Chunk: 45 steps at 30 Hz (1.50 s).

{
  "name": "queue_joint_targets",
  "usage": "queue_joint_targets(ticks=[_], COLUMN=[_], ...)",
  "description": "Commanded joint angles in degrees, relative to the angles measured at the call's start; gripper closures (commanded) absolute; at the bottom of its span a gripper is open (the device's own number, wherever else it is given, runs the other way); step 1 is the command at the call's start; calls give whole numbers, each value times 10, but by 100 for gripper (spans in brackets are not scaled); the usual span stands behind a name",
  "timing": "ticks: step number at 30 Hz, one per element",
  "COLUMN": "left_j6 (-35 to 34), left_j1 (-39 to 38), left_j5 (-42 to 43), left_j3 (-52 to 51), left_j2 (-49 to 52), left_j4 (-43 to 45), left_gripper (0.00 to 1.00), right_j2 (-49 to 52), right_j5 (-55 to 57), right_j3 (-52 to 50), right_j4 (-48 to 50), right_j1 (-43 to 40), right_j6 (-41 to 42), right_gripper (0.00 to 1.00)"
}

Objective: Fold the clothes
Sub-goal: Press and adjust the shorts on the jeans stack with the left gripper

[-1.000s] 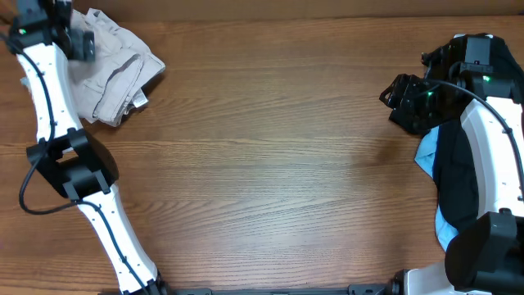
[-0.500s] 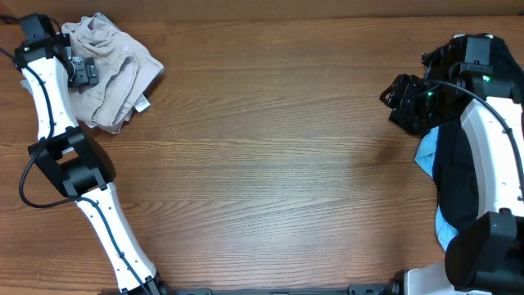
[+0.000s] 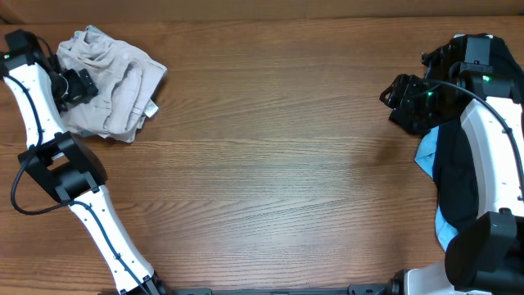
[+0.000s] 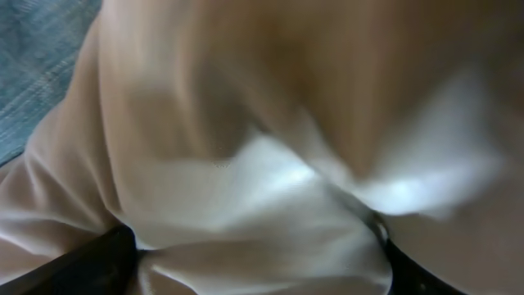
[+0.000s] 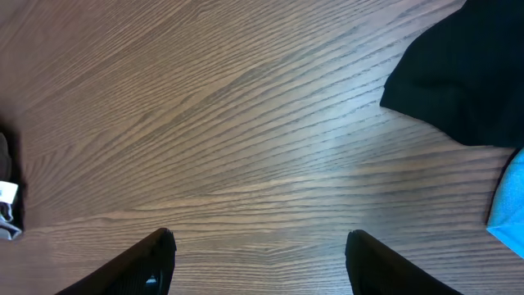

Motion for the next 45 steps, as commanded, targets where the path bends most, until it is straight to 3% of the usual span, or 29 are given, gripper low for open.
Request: queue_joint_targets(ticks=[1, 8, 16, 26, 35, 45], left_j6=[-65, -152, -242, -274, -282, -274], left_j1=[-25, -54, -88, -132, -132, -73], left_j5=[122, 199, 209, 114, 93, -43], left_j3=[-56, -56, -57, -57, -46, -34], left_j2=[99, 99, 99, 99, 95, 16], left_j4=[-63, -57, 67, 234, 226, 180], left_gripper=[0, 0, 0, 0, 0, 0], right_j2=[0, 0, 0, 0, 0, 1], right_j5=[2, 2, 2, 17, 19, 18], right_j3=[-1, -1, -1, -1, -1, -1], right_j4=[3, 3, 3, 3, 9, 11], right_j1=[2, 2, 2, 2, 2, 2], right_j6=[1, 1, -1, -1, -1, -1], right_gripper=[30, 30, 29, 29, 29, 29])
